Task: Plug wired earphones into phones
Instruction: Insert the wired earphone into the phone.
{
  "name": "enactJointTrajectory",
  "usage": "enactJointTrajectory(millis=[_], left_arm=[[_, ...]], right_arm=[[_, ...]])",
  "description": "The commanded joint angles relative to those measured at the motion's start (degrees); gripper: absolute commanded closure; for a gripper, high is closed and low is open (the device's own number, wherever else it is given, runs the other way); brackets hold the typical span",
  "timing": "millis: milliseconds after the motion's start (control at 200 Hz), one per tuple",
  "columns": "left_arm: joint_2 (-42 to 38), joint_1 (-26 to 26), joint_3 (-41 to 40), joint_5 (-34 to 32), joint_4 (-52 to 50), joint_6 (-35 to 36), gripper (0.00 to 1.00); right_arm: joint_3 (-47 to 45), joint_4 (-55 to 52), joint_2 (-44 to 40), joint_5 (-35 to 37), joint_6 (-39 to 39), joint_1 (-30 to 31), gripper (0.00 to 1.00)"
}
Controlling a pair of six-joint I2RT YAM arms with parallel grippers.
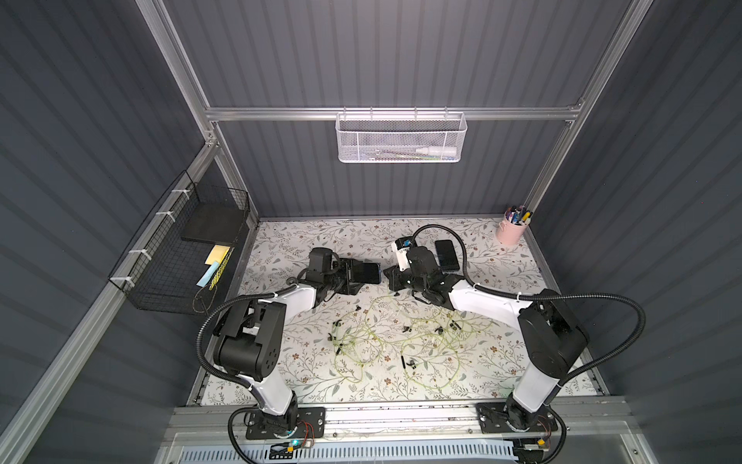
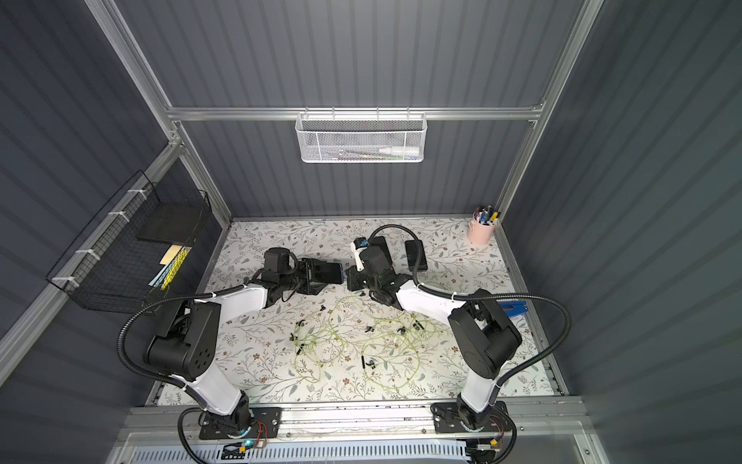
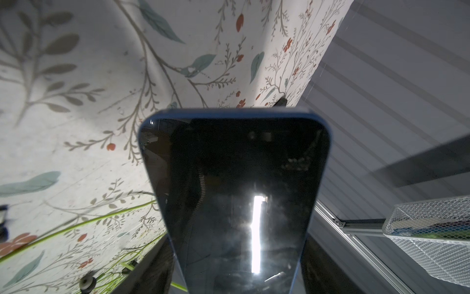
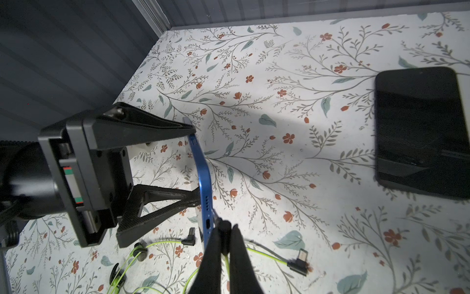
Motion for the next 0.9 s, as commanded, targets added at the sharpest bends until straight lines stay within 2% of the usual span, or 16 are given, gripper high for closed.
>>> enactJointTrajectory(millis=[0,660,896], left_arm=[[-1.4,-0.4,1.2,1.3,1.9,-0.5,1.0],[-0.7,-0.3,1.2,0.5,2.3,-1.0,1.0],[-0.5,-0.4,1.4,0.7,2.3,-0.8,1.0]], right_arm=[[-0.4,1.1,-0.3,-0.5,0.0,-0.1,1.0],[-4.6,2.7,-3.8,0.9,0.0,0.2,1.0],[-4.5,4.2,-3.5,-1.0,-0.1,0.4,1.0]])
